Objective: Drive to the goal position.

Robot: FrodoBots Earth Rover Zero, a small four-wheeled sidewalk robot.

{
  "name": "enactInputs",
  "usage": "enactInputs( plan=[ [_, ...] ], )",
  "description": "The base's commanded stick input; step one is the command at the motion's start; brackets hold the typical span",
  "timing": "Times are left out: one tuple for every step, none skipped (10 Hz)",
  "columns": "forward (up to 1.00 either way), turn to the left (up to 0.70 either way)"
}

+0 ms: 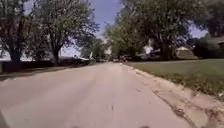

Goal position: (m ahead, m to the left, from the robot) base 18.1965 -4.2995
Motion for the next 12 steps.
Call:
enactInputs(
  plan=[
    [0.70,0.00],
    [0.70,0.00],
    [0.70,0.00],
    [0.70,0.00],
    [0.70,0.00],
    [0.70,0.00],
    [0.70,0.00],
    [0.70,0.00],
    [0.70,0.00],
    [0.70,0.00],
    [0.70,0.00],
    [0.70,0.00]
  ],
)
